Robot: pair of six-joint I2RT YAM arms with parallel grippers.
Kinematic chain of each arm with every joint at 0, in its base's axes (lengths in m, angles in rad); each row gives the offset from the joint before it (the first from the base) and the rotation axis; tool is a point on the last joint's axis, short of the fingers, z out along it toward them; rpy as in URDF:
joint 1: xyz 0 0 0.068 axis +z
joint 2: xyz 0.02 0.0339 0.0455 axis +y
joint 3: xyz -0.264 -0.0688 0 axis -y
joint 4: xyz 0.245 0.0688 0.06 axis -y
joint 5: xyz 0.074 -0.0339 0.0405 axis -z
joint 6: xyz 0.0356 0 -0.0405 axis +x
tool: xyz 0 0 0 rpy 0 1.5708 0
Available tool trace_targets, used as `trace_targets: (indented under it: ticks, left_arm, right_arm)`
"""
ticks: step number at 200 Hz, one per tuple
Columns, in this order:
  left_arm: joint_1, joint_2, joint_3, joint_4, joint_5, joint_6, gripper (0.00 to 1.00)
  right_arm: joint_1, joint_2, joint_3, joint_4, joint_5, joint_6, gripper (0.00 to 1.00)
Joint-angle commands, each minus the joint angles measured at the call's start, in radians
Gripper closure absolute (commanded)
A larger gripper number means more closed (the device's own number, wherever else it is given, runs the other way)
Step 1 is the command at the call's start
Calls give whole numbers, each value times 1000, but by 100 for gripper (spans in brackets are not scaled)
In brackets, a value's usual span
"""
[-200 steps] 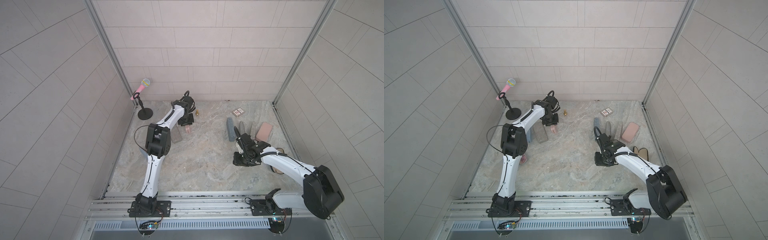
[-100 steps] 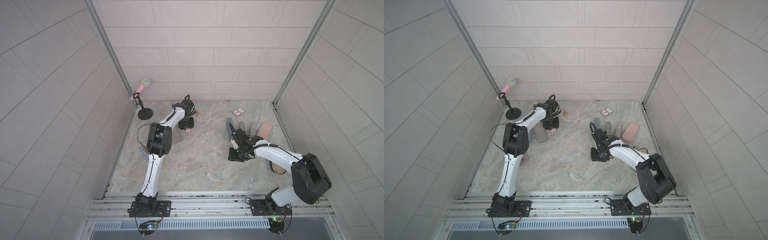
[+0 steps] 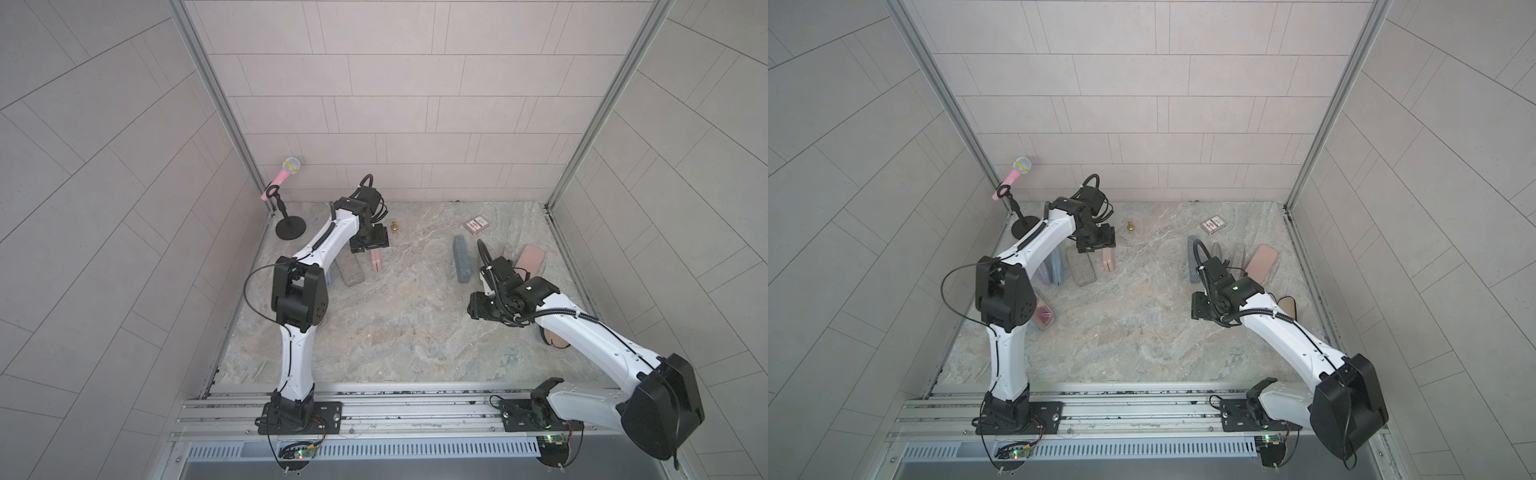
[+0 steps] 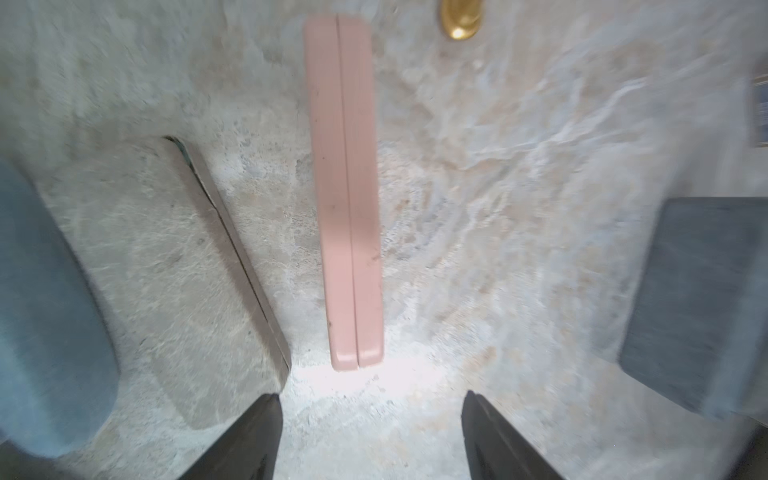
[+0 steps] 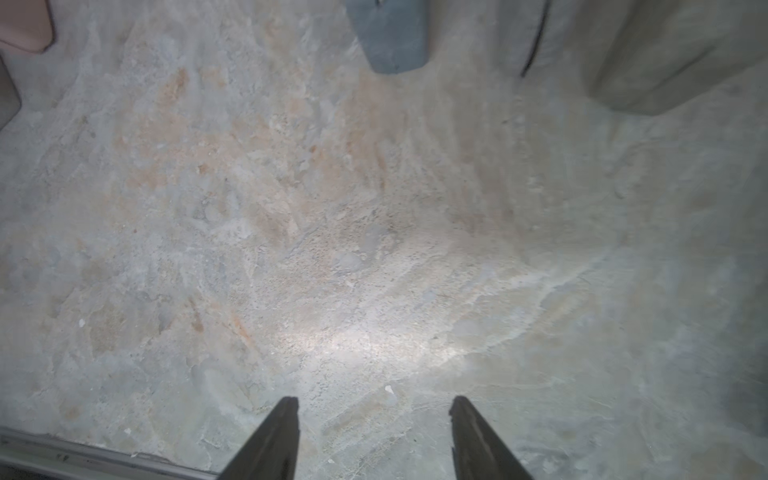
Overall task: Close the glasses case
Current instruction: Place the glasses case at the center of the board, then pick up the glasses case at the center of the board.
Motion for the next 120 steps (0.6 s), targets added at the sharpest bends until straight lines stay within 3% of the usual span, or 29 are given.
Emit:
trace_targets:
  ticks: [1, 63, 120]
  left_arm:
    - [-6, -123, -59, -40, 23, 46, 21]
    - [9, -347, -388, 73, 29, 123, 15]
    - [23, -367, -484, 122, 71, 150, 14]
  right_arm:
    - [-36, -66, -31, -93, 161, 63, 33]
    - [-306, -96, -86, -127, 192, 67, 28]
    - [-430, 58, -40, -123, 254, -5, 28]
